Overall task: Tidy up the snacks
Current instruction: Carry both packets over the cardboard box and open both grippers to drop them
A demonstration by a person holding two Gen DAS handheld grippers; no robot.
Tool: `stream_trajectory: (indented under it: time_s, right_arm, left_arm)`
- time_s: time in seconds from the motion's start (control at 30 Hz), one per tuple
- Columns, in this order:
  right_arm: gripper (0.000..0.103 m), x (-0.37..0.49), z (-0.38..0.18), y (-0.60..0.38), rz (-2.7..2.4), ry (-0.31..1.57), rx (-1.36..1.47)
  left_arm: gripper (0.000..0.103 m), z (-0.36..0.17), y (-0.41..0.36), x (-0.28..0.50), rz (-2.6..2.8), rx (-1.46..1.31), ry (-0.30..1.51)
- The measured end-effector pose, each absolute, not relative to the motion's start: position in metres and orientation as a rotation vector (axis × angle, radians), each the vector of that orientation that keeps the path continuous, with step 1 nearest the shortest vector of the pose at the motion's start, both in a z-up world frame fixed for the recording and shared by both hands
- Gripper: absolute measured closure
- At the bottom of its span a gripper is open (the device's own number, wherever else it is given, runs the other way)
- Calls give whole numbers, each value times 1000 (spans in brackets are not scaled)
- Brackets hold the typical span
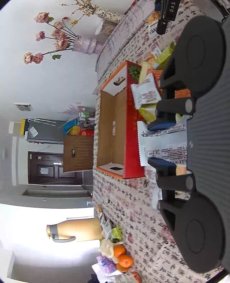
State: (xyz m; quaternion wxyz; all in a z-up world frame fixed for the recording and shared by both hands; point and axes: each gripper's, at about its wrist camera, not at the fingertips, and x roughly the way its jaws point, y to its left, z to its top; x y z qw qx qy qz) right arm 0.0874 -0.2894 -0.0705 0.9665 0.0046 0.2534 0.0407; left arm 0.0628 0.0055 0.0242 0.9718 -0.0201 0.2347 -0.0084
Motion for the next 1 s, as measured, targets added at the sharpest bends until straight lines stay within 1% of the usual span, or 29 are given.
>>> stream_trajectory:
  time_s: [0.2,0.47,0.8,1.0]
  right_arm:
    - [55,103,-50,-270,120,465,11]
    - [55,150,-24,-245,165,430,13]
    - [54,231,-17,-219,201,492,-10]
    - [54,278,-25,-209,193,569,-26]
  left_arm:
    - [68,38,6,78,-18,-30,437]
    - [68,56,4,118,-33,-27,427]
    - [68,68,-7,185,-42,3,446]
    - [68,59,-12,234,-31,16,528]
